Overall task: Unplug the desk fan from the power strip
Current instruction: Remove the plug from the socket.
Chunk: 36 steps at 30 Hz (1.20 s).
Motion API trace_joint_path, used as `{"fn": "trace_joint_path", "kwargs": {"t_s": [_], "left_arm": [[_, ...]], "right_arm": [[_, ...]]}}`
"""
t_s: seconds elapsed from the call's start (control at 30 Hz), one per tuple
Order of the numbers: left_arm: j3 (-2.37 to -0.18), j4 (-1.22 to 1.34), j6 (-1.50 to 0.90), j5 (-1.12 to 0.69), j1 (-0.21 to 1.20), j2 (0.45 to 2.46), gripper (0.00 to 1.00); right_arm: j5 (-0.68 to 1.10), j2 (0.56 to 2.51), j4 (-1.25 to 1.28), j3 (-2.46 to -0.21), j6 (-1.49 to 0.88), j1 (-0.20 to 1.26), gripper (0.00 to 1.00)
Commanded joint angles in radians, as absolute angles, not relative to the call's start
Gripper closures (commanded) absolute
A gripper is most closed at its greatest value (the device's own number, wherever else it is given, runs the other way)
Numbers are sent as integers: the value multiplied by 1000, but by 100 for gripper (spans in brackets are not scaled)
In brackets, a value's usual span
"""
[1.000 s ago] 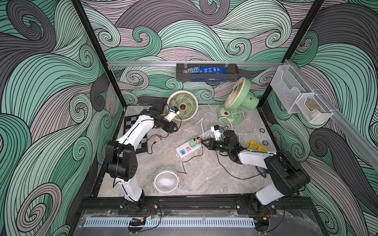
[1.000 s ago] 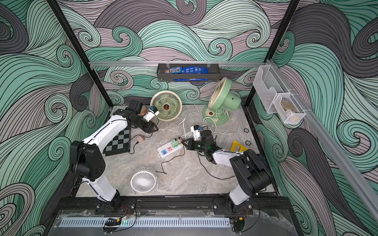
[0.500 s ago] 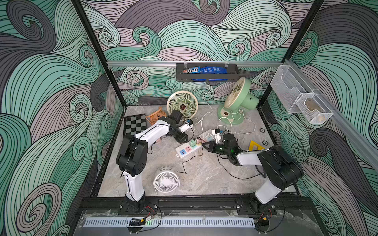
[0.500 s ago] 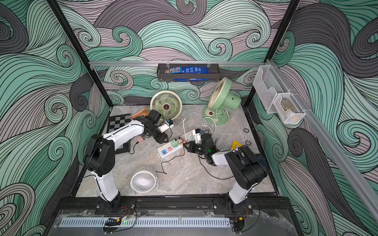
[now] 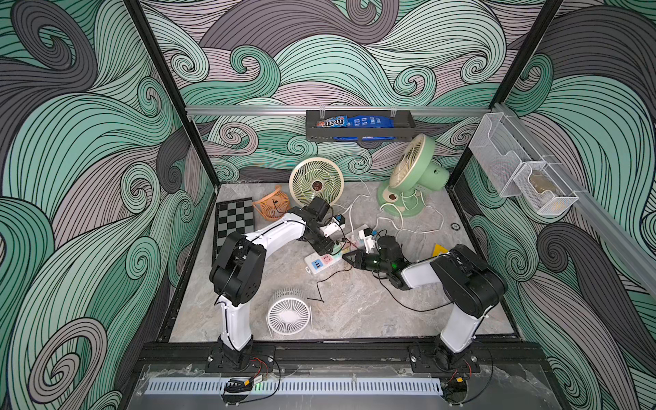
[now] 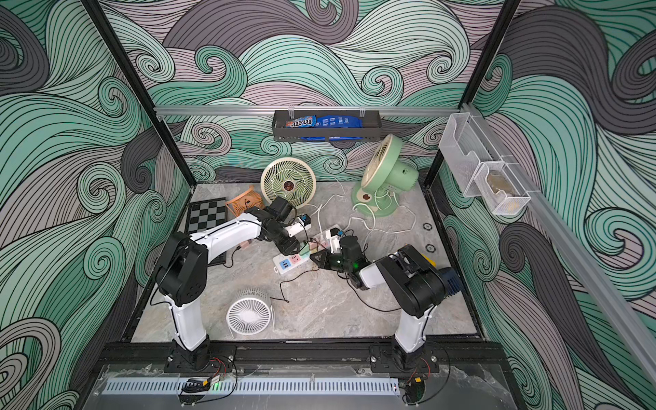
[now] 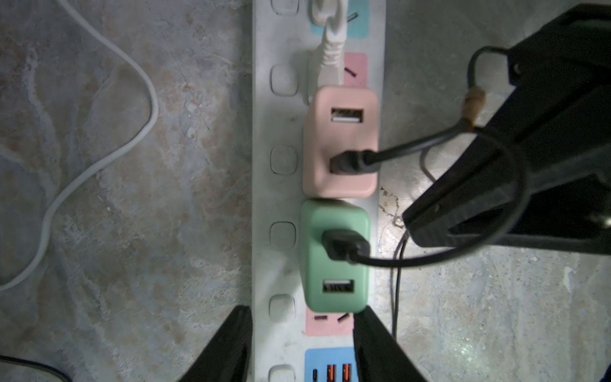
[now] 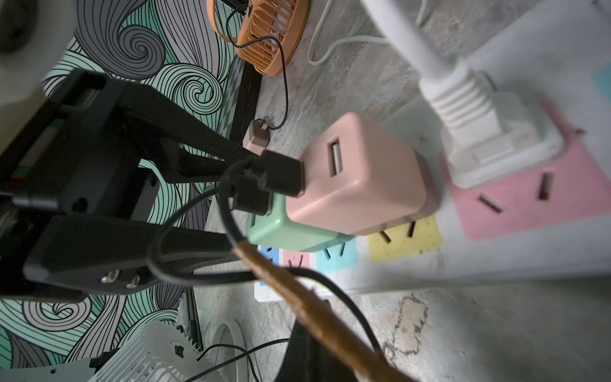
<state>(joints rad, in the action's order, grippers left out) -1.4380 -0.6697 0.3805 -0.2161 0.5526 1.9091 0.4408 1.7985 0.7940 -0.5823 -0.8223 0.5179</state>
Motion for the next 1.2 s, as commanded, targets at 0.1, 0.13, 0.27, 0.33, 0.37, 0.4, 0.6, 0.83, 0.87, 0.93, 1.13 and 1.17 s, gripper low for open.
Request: {"fn": "trace_joint_path", "kwargs": {"t_s": [0.1, 0.13, 0.27, 0.33, 0.37, 0.4, 0.6, 0.83, 0.87, 0.93, 1.13, 1.17], "left_arm": [[-1473, -628, 346, -193, 583, 1935, 49], [-1473, -626, 342, -193, 586, 1938, 50], [-1476, -618, 333, -182, 599, 1947, 53], [-1476, -613, 327, -179, 604, 1954, 54], [-1476, -610, 325, -177, 605, 1956, 55], [-1476, -608, 324, -175, 606, 1958, 56], [-1476, -599, 318, -158, 617, 1966, 69], [-1456, -575, 320, -104, 629, 1953, 93], [-1450, -569, 323, -95, 632, 1949, 96], [-1437, -555, 327, -75, 637, 1937, 100], [-1389, -490, 350, 40, 671, 1900, 100], [-1390, -483, 341, 55, 672, 1901, 100]], "right_arm": [[342, 1834, 874, -595, -885, 544, 100], [334, 1841, 878, -596, -889, 545, 100], [297, 1855, 884, -595, -909, 554, 100], [271, 1859, 877, -593, -913, 560, 100], [261, 1860, 874, -593, -915, 564, 100], [250, 1862, 872, -592, -920, 566, 100], [215, 1890, 868, -598, -955, 583, 100], [182, 1906, 857, -596, -994, 601, 100], [181, 1909, 857, -596, -998, 601, 100], [178, 1912, 857, -595, -1009, 602, 100], [162, 1917, 847, -588, -1034, 602, 100], [163, 1919, 847, -588, -1038, 602, 100]]}}
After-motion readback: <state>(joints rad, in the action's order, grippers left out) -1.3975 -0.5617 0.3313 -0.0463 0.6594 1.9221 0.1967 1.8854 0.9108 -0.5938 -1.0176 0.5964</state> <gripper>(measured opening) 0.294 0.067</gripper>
